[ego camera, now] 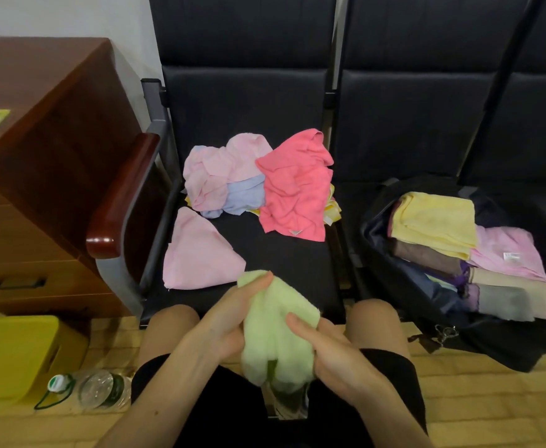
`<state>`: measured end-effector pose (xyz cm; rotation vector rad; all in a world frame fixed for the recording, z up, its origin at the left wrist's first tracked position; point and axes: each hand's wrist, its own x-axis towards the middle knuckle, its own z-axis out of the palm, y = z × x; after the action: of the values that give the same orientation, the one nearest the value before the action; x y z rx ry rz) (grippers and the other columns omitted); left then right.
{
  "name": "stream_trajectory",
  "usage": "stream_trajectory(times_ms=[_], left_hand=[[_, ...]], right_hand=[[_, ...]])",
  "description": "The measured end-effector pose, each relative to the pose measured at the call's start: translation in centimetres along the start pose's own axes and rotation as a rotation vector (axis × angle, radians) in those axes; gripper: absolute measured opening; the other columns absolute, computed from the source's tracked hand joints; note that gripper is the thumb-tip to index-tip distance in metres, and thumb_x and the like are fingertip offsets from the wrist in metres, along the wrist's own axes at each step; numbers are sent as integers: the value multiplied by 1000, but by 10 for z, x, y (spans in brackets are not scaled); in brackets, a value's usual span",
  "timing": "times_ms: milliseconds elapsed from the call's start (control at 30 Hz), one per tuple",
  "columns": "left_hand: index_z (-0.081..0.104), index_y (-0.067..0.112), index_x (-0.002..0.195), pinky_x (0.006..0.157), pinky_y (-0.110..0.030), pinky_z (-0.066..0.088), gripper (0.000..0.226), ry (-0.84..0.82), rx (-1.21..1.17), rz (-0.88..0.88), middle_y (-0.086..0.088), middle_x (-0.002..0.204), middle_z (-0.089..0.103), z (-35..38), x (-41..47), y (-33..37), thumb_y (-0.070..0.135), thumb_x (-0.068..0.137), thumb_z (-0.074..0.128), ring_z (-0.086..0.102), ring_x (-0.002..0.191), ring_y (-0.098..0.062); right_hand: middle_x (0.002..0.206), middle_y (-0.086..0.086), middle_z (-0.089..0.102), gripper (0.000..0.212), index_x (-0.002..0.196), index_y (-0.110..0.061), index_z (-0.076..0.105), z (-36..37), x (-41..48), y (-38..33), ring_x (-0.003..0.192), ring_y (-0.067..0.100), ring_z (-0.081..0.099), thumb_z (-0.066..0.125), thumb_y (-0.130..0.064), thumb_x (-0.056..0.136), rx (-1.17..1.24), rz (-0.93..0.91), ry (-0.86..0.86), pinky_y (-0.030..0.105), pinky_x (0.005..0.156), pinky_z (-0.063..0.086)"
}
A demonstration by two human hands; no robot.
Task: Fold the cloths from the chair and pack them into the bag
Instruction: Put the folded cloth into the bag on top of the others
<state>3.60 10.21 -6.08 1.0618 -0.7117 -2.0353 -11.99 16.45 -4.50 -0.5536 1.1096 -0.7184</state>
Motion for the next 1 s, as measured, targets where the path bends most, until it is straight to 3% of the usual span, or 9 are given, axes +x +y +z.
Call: stream_trajectory(times_ms=[67, 233, 433, 533, 600, 700, 800, 900, 1000], left_hand=[[66, 1, 108, 65, -36, 57, 34, 183, -61, -84, -18, 86, 73, 1, -14, -3, 31, 91, 66, 74, 77, -27], [58, 6, 124, 70, -38, 56, 38, 294, -3, 26, -10, 96, 69, -4, -11, -2, 25, 92, 64, 69, 82, -24], [76, 12, 99, 74, -36, 57, 64, 174, -193, -110, -11, 97, 75, -8, -30, -17, 62, 73, 47, 74, 84, -25], [81, 8, 95, 94, -46, 49, 79, 98, -295, -205, -19, 114, 72, -11, -37, -27, 71, 64, 44, 73, 97, -33], [81, 11, 94, 90, -47, 53, 81, 53, -229, -175, -17, 115, 72, -13, -41, -31, 78, 57, 55, 72, 99, -31], [80, 13, 99, 79, -40, 60, 65, -62, -172, -156, -16, 118, 71, -14, -47, -28, 42, 45, 97, 71, 104, -28], [76, 13, 111, 95, -42, 55, 26, -39, -86, -88, -18, 126, 67, -7, -49, -18, 22, 87, 73, 65, 116, -31], [70, 6, 119, 100, -47, 49, 37, 89, -107, -37, -21, 121, 68, -1, -44, -9, 25, 87, 64, 66, 114, -35], [66, 0, 117, 91, -42, 56, 36, 146, -45, -18, -22, 115, 70, 2, -42, 0, 22, 89, 62, 69, 107, -32]], right_hand=[[118, 12, 71, 60, 127, -5, 61, -10, 5, 7, 112, 27, 67, 78, -38, 80, -41, -41, -34, 48, 104, 48], [115, 16, 72, 39, 119, -5, 67, -14, 1, -5, 111, 28, 67, 62, -31, 90, -122, -110, 3, 52, 106, 45], [117, 19, 70, 33, 117, -3, 67, -7, -4, -26, 112, 30, 67, 51, -26, 99, 135, -109, -4, 44, 94, 50], [106, 18, 74, 27, 103, -3, 72, 2, -7, -44, 96, 27, 73, 57, -22, 93, 285, -113, 16, 41, 85, 54], [102, 17, 75, 29, 102, -1, 72, 1, -7, -54, 88, 26, 75, 63, -24, 87, 300, -106, 74, 40, 77, 54], [108, 17, 73, 39, 113, 1, 69, -6, -4, -59, 94, 25, 74, 62, -29, 88, 316, -102, 112, 38, 80, 53], [113, 16, 72, 46, 121, 0, 66, -13, 3, -56, 100, 25, 72, 54, -37, 96, 371, -124, 104, 39, 89, 52], [116, 12, 72, 62, 121, -8, 68, -8, 4, -37, 101, 25, 70, 53, -56, 85, 211, -39, 62, 37, 85, 52], [118, 15, 70, 46, 117, -10, 71, -3, -2, -18, 107, 28, 68, 64, -41, 84, 3, 2, -19, 39, 89, 54]])
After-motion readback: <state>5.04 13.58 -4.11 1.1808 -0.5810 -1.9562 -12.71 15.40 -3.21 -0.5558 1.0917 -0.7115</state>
